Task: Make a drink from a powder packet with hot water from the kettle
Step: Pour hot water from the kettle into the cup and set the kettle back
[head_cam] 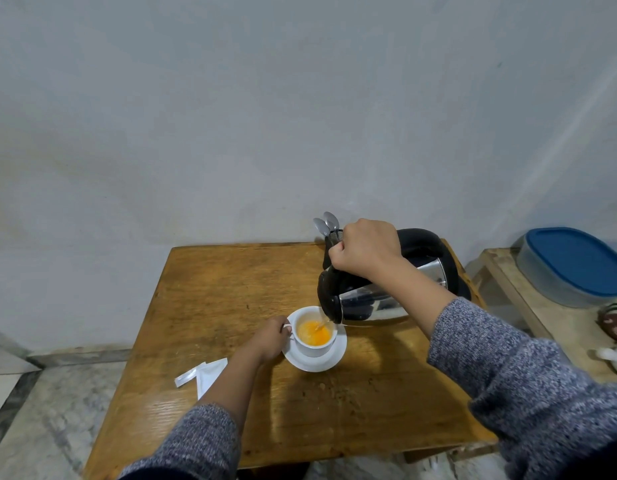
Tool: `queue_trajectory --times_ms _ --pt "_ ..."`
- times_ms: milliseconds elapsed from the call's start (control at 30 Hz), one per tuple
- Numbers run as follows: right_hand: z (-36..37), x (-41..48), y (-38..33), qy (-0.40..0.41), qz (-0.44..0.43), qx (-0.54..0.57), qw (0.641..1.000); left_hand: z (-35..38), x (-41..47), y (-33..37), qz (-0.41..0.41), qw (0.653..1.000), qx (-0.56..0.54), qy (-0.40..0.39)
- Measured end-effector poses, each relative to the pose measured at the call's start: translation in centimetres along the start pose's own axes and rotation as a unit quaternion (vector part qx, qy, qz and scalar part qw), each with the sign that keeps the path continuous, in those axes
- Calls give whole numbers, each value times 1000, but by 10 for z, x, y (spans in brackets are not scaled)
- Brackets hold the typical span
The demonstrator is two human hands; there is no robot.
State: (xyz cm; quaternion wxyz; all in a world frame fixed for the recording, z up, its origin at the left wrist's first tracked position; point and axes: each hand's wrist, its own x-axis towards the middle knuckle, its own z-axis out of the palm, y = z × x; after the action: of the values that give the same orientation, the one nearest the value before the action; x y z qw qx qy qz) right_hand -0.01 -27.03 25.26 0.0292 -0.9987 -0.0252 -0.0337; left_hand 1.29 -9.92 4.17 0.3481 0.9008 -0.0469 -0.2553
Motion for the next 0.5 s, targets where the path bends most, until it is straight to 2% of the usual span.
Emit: queue_trajectory --times_ms 500 --pt "1 -2 -3 -13 -1 -7 1000 2 0 3 -5 1000 -7 6"
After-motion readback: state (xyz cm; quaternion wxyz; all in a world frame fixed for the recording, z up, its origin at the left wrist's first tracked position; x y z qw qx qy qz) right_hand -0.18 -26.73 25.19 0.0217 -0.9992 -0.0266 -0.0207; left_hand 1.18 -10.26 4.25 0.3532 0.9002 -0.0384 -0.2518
